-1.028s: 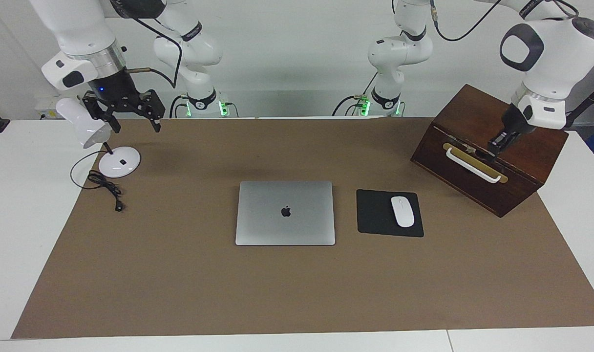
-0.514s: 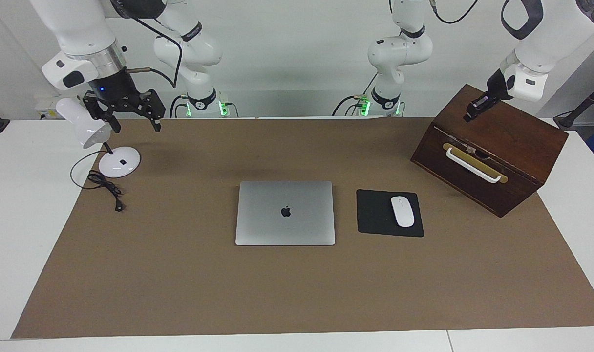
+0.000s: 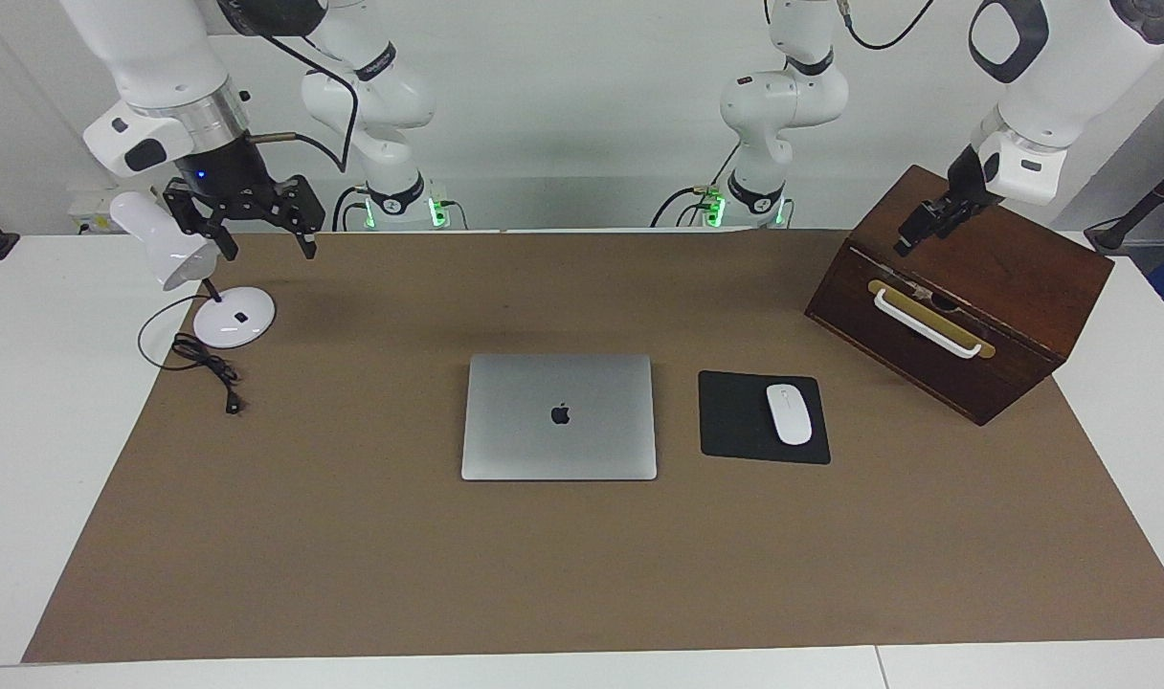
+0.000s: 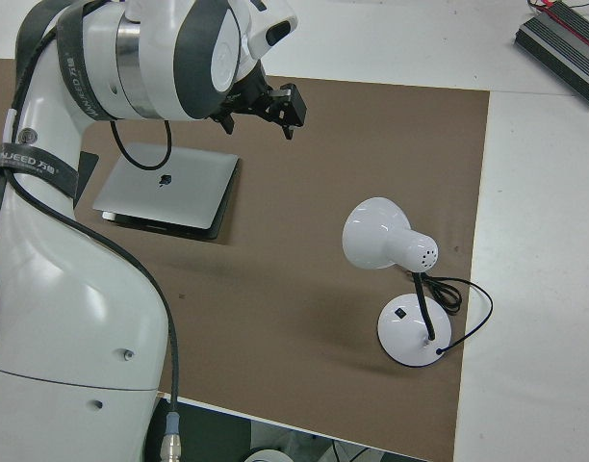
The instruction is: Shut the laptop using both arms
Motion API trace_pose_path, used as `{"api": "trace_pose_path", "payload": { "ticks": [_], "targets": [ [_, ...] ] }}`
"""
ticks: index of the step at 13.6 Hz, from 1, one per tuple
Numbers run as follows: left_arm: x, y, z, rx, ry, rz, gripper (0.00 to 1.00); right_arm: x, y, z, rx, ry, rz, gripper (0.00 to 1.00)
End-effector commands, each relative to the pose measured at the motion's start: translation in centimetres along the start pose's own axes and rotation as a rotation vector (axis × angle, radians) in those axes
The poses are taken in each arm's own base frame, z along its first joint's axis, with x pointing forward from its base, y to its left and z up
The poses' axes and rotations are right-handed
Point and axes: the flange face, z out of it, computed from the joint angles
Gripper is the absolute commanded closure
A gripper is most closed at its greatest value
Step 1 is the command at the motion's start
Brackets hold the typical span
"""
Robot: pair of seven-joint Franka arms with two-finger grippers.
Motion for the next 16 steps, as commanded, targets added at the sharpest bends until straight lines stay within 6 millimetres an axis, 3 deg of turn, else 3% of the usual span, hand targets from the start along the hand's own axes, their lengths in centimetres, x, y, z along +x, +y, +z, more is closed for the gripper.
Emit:
{"api": "trace_pose_path", "payload": {
  "ticks": [1, 2, 4, 5, 9, 16],
  "targets": [
    [1.4, -0.1, 0.4, 0.001, 0.057, 0.009, 0.0, -0.5, 0.2, -0.2, 0.019, 0.002, -0.009, 0.0],
    [1.8, 0.2, 1.0, 0.001, 0.049, 0.014, 0.0, -0.5, 0.3, -0.1, 0.019, 0.001, -0.008, 0.0],
    [2.4, 0.7, -0.6, -0.009, 0.08, 0.028, 0.0, -0.5, 0.2, -0.2, 0.019, 0.002, -0.011, 0.0],
    [2.9, 1.4, -0.1, -0.002, 0.073, 0.052, 0.0, -0.5, 0.3, -0.1, 0.019, 0.001, -0.009, 0.0],
    [6.3, 3.7, -0.7, 0.021, 0.071, 0.145, 0.0, -0.5, 0.5, -0.1, 0.019, -0.001, -0.008, 0.0],
    [5.9, 4.3, -1.3, 0.024, 0.087, 0.229, 0.0, -0.5, 0.4, -0.1, 0.019, 0.001, -0.009, 0.0]
  ]
}}
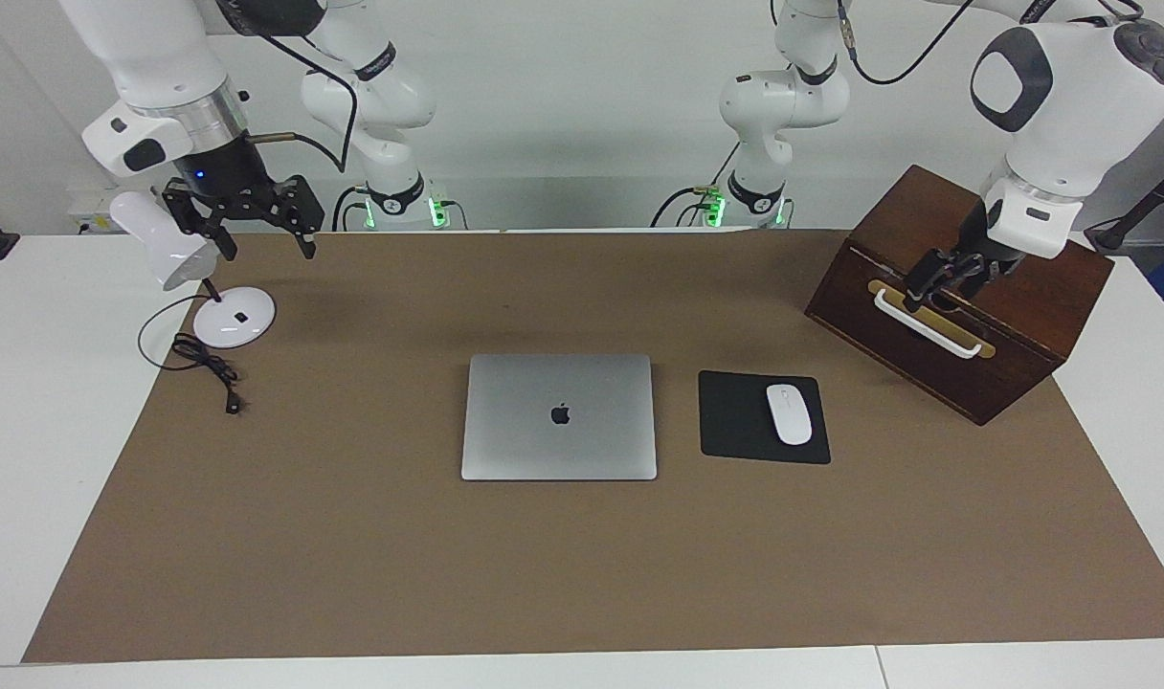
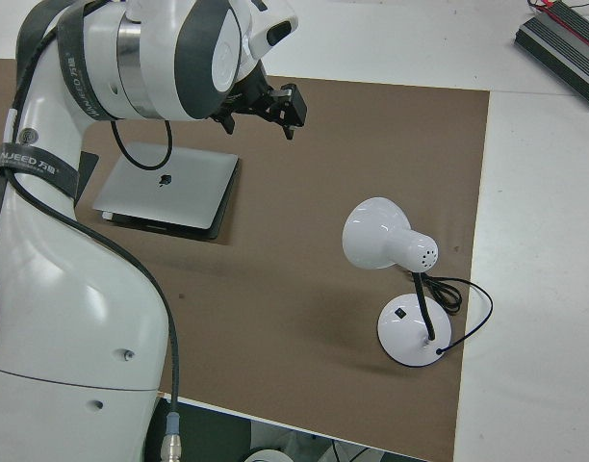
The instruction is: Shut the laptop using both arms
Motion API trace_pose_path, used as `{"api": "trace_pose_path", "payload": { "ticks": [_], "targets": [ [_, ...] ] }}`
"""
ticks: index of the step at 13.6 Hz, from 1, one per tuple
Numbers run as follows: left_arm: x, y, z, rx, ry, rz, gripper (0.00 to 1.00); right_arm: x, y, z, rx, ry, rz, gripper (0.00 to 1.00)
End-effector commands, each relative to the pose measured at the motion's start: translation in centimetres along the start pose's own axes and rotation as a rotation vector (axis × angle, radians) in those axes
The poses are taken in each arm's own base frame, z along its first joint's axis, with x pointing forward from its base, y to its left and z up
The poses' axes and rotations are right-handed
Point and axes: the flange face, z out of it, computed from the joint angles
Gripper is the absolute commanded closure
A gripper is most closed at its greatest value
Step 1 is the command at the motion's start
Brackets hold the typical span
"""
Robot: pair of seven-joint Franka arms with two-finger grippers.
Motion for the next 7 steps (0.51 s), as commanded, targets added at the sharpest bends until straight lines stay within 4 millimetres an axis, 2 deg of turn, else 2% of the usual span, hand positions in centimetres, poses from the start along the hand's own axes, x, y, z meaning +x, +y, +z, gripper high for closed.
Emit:
{"api": "trace_pose_path", "payload": {
  "ticks": [1, 3, 5, 7],
  "targets": [
    [-0.2, 0.3, -1.5, 0.041, 0.008, 0.045, 0.0, -0.5, 0.4, -0.1, 0.019, 0.001, -0.011, 0.0],
    [-0.4, 1.4, -2.8, 0.067, 0.025, 0.072, 0.0, -0.5, 0.4, -0.1, 0.019, 0.001, -0.011, 0.0],
    [-0.6, 1.1, -3.0, 0.075, -0.006, 0.068, 0.0, -0.5, 0.4, -0.1, 0.019, 0.001, -0.011, 0.0],
    [-0.7, 0.9, -4.1, 0.074, 0.007, 0.065, 0.0, -0.5, 0.4, -0.1, 0.019, 0.001, -0.012, 0.0]
  ]
}}
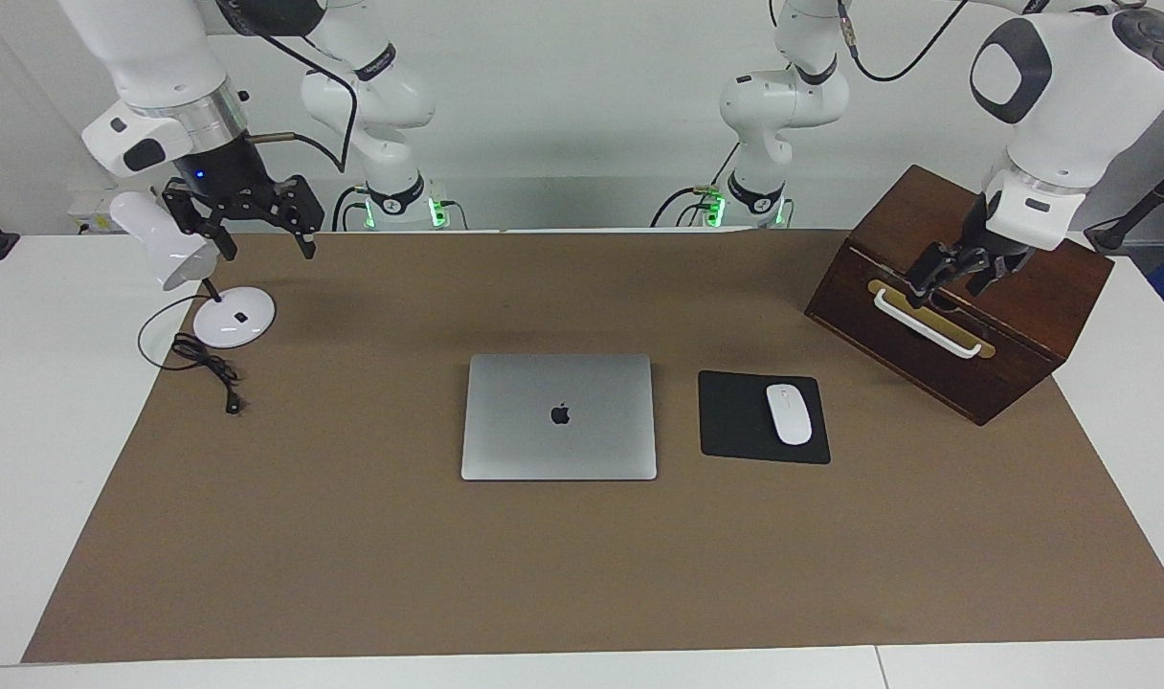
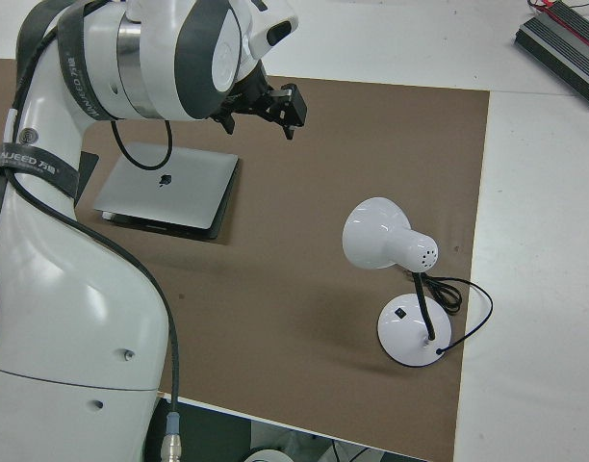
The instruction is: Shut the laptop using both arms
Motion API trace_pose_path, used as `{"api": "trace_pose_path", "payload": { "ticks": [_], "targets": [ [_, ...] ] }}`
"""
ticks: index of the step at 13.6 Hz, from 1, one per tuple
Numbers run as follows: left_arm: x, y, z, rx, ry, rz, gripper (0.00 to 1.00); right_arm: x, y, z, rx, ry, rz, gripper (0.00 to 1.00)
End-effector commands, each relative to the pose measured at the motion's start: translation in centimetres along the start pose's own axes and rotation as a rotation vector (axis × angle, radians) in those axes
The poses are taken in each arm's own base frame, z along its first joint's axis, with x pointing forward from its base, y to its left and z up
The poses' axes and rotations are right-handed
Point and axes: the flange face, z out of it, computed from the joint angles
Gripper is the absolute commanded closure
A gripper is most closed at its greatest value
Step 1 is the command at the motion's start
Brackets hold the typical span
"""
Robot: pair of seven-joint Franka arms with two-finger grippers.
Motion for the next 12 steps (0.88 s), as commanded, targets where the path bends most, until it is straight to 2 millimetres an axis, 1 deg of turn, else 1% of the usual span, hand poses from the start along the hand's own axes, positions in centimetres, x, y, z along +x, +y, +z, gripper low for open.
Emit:
{"api": "trace_pose_path", "payload": {
  "ticks": [1, 3, 6, 12],
  "targets": [
    [-0.1, -0.8, -1.2, 0.019, -0.004, 0.007, 0.0, -0.5, 0.4, -0.1, 0.019, -0.001, -0.011, 0.0],
    [-0.2, 0.0, -1.4, 0.019, 0.003, 0.02, 0.0, -0.5, 0.4, -0.1, 0.019, -0.001, -0.011, 0.0],
    [-0.7, 0.4, -2.1, 0.018, 0.014, 0.026, 0.0, -0.5, 0.4, -0.1, 0.019, -0.001, -0.012, 0.0],
    [-0.7, 0.5, -2.1, 0.01, 0.016, 0.028, 0.0, -0.5, 0.0, -0.1, 0.019, -0.001, -0.017, 0.0]
  ]
}}
